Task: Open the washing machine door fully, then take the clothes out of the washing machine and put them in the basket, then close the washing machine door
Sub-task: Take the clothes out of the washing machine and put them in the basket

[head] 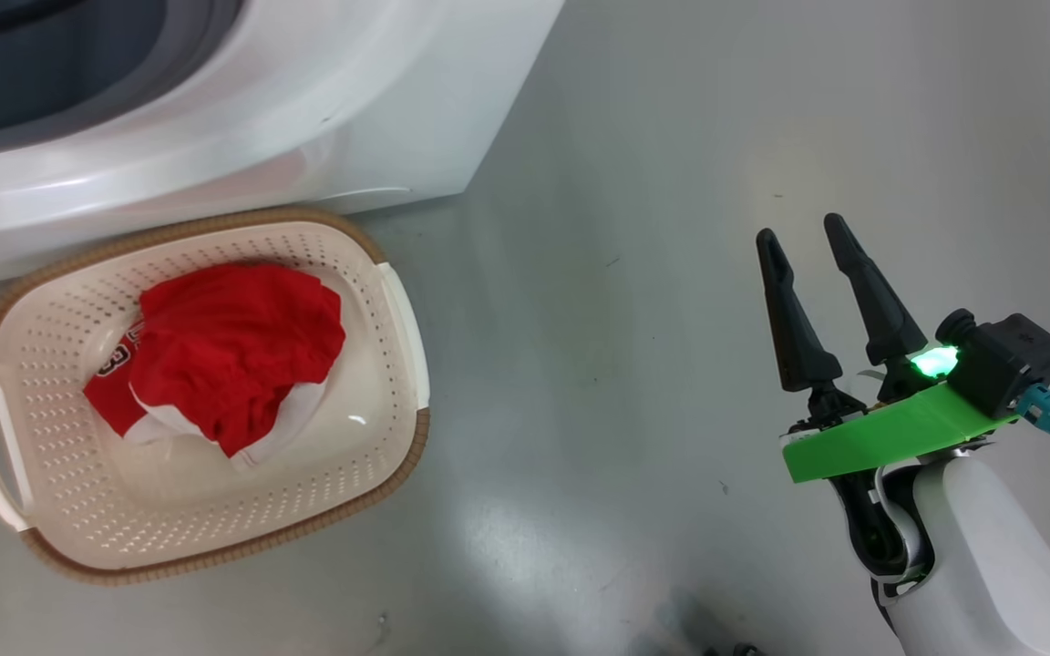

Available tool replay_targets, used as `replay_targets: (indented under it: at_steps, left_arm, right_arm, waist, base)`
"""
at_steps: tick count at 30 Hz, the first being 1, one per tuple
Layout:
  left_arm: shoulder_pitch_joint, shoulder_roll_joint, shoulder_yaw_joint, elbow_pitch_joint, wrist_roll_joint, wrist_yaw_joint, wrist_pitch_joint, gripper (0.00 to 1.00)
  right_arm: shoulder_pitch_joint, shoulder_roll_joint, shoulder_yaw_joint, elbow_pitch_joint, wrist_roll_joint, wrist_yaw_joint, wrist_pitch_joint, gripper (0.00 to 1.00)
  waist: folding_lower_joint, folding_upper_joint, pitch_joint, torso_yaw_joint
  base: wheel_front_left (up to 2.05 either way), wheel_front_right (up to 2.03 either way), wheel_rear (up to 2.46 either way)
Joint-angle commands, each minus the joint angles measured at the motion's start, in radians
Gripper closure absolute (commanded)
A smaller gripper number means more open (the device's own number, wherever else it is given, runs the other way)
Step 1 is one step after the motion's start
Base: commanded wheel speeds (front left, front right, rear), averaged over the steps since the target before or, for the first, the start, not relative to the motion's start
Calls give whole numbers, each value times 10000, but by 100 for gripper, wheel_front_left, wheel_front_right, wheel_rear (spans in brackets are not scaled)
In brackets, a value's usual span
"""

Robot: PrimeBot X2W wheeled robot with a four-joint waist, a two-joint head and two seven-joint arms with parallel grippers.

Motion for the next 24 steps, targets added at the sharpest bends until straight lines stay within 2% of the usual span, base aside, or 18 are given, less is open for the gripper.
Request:
replay_targets:
  at_steps: [1, 8, 9, 10, 11, 14, 17, 21, 24]
  left_arm:
    - [-142, 565, 14, -114, -40, 111, 19, 0]
    - [-163, 711, -128, 57, -35, 128, 224, 0]
    - [-163, 724, -149, 73, -37, 144, 242, 18]
    - [-160, 730, -168, 89, -43, 151, 263, 30]
    - [-158, 736, -207, 114, -55, 156, 288, 57]
    - [-132, 724, -261, 143, -83, 161, 283, 85]
    - [-100, 702, -312, 164, -114, 164, 251, 89]
    - [-51, 587, -337, 174, -218, 105, -72, 100]
    - [78, 448, -313, 166, -348, 25, -485, 100]
  right_arm:
    - [-76, 20, 233, -243, 124, 48, -63, 0]
    - [-139, 76, 272, -254, 139, 48, -63, 0]
    - [-144, 84, 267, -256, 139, 48, -63, 0]
    - [-146, 90, 263, -256, 138, 48, -63, 0]
    - [-147, 101, 253, -251, 135, 48, -63, 0]
    - [-140, 111, 234, -249, 132, 48, -63, 0]
    - [-149, 114, 228, -245, 127, 48, -63, 0]
    - [-148, 106, 203, -223, 115, 48, -63, 0]
    - [-92, 84, 179, -194, 95, 48, -63, 0]
  waist:
    - [0, 0, 69, -87]
    - [0, 0, 181, -201]
    - [0, 0, 189, -210]
    - [0, 0, 196, -217]
    - [0, 0, 200, -226]
    - [0, 0, 181, -225]
    - [0, 0, 147, -209]
    - [0, 0, 40, -144]
    - [0, 0, -148, -51]
  base:
    - [0, 0, 0]
    - [0, 0, 0]
    - [0, 0, 0]
    - [0, 0, 0]
    - [0, 0, 0]
    - [0, 0, 0]
    - [0, 0, 0]
    - [0, 0, 0]
    - [0, 0, 0]
